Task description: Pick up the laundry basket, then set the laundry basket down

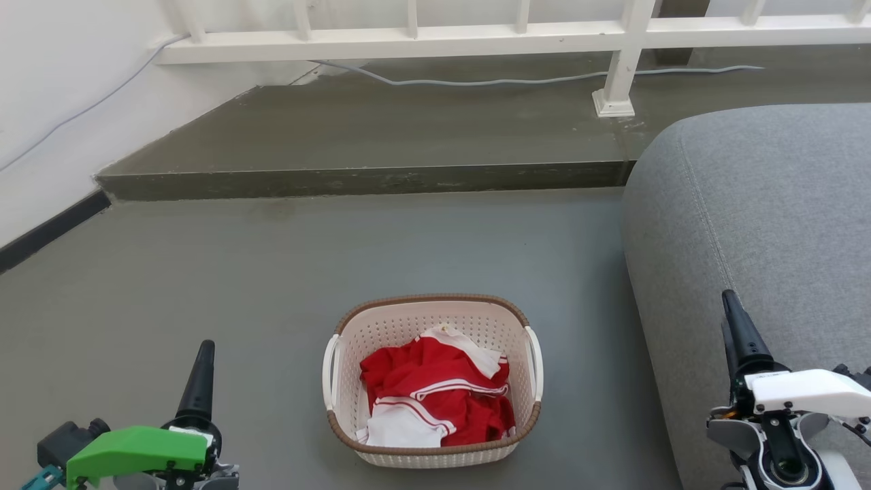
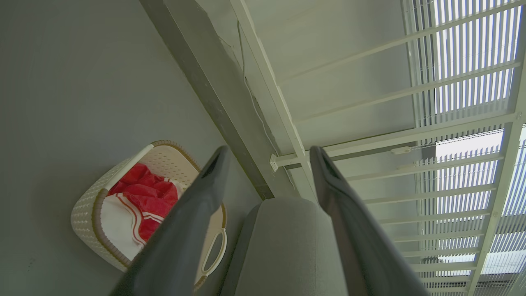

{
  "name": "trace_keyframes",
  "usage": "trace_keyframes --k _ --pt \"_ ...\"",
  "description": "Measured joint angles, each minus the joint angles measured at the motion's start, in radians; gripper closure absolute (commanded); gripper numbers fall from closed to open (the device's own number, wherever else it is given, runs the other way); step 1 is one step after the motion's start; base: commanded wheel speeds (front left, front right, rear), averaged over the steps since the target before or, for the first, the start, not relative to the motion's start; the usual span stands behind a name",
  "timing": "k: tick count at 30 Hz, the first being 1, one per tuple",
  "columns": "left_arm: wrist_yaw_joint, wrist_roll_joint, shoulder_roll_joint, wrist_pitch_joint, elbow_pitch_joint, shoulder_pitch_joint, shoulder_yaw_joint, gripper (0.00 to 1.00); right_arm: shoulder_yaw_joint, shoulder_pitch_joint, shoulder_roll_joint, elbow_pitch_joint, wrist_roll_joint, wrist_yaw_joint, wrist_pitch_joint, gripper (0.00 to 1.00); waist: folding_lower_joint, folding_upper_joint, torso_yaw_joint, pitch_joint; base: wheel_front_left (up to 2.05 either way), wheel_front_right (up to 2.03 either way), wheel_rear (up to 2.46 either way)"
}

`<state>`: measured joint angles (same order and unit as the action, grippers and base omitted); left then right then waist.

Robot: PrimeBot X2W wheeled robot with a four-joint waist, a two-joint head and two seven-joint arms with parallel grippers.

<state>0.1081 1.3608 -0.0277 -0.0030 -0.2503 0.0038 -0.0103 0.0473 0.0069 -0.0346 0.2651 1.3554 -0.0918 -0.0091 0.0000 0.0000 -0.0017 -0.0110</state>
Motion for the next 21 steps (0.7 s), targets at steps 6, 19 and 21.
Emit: trace_keyframes --k 6,19,21 --pt "-0.013 -0.126 -0.007 -0.017 0.033 0.0 -0.022 0.0 -0.029 -0.001 0.0 -0.03 -0.123 0.015 -0.018 0.0 0.0 0.0 0.0 -0.004 0.0 0.0 0.0" --pt "-0.059 -0.406 -0.019 -0.061 0.103 -0.001 -0.069 0.0 -0.09 -0.001 -0.001 -0.085 -0.347 0.051 -0.056 0.0 0.0 0.0 0.001 -0.014 0.0 0.0 0.0" --pt "-0.068 -0.447 -0.02 -0.065 0.11 -0.001 -0.081 0.0 -0.098 -0.001 -0.001 -0.093 -0.38 0.061 -0.064 0.0 0.0 0.0 0.001 -0.015 0.0 0.0 0.0"
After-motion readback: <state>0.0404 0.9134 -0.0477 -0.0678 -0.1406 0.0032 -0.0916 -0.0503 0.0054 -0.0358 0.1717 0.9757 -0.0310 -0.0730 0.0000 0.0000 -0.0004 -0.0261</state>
